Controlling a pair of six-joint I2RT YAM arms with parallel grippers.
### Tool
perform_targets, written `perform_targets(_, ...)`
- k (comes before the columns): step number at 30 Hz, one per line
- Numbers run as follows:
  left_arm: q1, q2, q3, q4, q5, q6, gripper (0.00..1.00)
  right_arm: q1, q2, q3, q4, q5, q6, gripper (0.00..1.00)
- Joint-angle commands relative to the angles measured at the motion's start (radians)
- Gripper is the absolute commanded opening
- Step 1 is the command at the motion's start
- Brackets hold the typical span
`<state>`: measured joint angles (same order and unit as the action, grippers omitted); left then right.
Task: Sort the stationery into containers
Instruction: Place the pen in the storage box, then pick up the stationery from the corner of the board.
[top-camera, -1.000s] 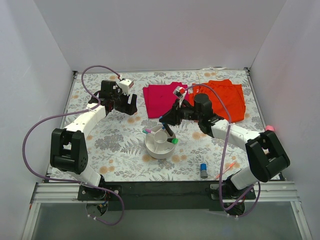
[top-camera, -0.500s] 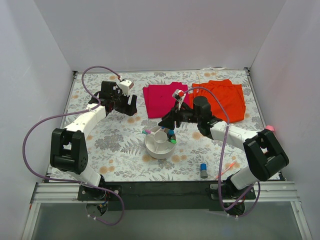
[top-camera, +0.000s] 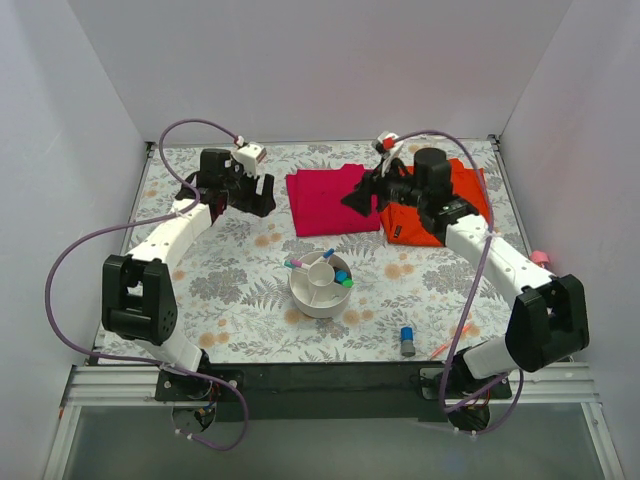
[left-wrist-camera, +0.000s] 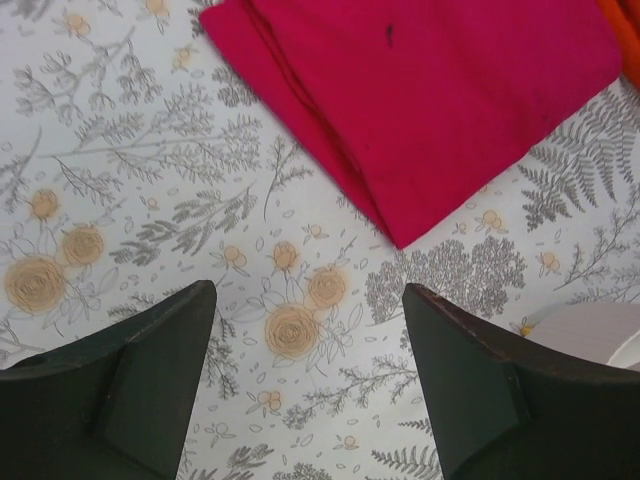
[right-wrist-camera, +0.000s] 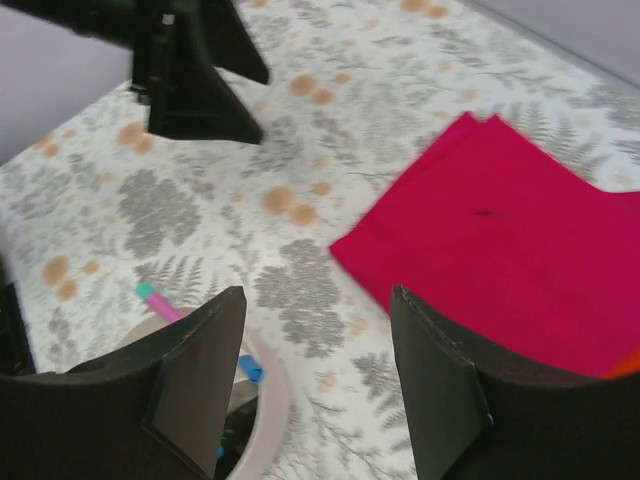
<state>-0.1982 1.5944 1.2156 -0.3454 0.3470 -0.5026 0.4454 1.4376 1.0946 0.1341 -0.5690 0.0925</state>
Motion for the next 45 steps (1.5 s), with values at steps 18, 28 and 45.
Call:
perform_targets(18,-0.001,0.027,0.183,0.062,0.133,-0.05,0.77,-0.287,-0.085,0.06,-1.173,0.008,-0.931,0.69)
perform_targets(28,-0.026,-0.045,0.131,0.005,0.188,-0.019,0.77,-0.255,-0.098,-0.054,-1.041,-0.065,-0.414,0.7)
perform_targets(45,-0.23,-0.214,-0.07,-0.034,0.101,0.242,0.76,-0.123,-0.065,-0.271,-1.122,0.45,0.145,0.74)
